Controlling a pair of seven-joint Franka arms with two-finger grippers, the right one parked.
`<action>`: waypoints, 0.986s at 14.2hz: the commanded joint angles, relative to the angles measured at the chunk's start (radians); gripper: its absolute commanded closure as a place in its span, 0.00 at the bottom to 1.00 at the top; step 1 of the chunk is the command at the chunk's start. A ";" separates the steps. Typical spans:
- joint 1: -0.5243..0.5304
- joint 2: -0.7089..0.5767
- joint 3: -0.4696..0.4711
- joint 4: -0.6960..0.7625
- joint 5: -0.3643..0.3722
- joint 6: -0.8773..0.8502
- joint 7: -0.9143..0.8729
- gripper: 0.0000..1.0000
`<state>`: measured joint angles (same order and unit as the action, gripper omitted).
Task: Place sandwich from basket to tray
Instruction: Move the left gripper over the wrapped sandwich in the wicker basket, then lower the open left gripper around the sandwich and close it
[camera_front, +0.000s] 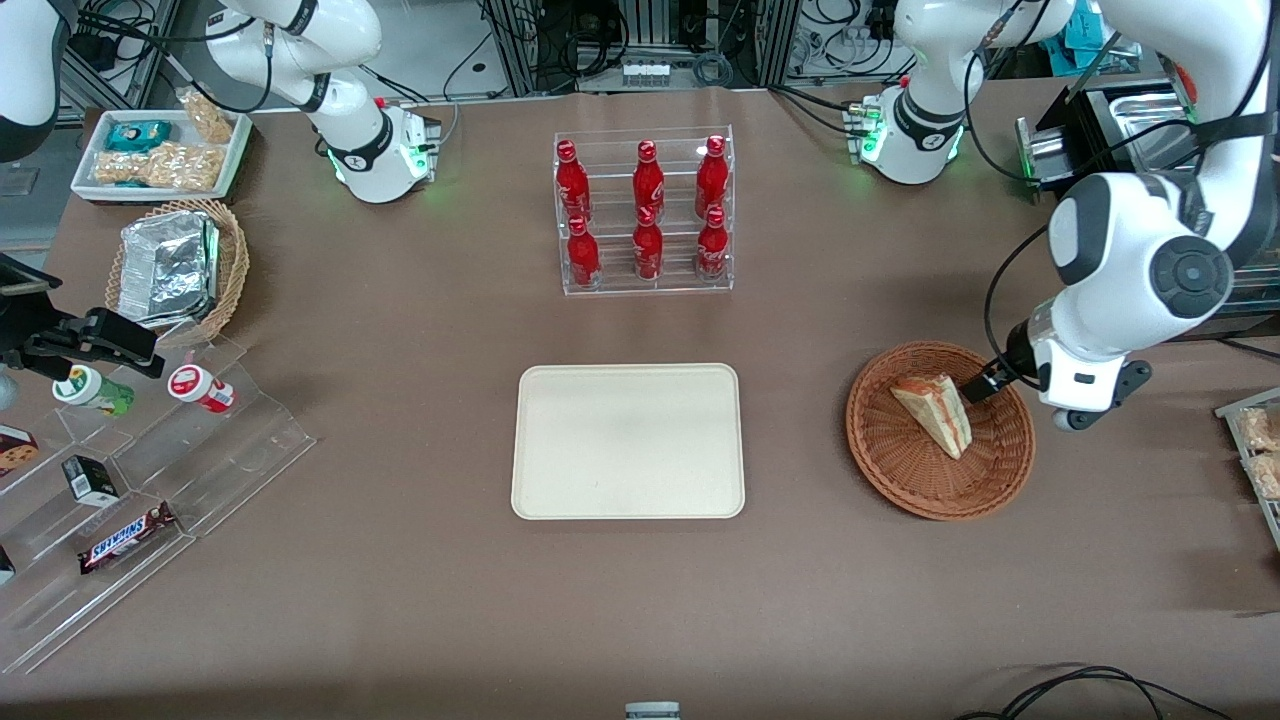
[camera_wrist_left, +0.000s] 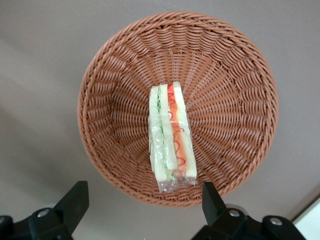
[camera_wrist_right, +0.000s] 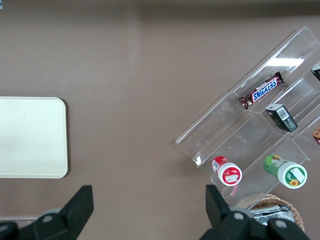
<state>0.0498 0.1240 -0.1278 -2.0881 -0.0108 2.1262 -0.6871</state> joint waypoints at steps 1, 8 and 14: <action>-0.005 -0.009 0.001 -0.050 -0.011 0.093 -0.070 0.00; -0.027 0.037 -0.001 -0.066 -0.009 0.167 -0.101 0.00; -0.071 0.123 -0.001 -0.035 0.000 0.158 -0.097 0.00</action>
<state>-0.0029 0.2126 -0.1322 -2.1456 -0.0132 2.2742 -0.7707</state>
